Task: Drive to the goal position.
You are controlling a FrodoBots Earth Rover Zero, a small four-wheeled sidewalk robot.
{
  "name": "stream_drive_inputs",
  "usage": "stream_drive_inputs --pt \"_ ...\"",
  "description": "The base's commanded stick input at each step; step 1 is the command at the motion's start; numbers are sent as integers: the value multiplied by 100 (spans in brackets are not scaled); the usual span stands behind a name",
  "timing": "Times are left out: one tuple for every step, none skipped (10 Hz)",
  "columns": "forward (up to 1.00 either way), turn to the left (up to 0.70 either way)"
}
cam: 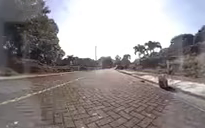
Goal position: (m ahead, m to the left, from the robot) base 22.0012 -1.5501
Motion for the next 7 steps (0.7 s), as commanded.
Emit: stream_drive_inputs --pt "85 0" --pt "85 0" --pt "85 0" --pt "85 0" --pt "85 0" --pt "85 0" --pt "85 0"
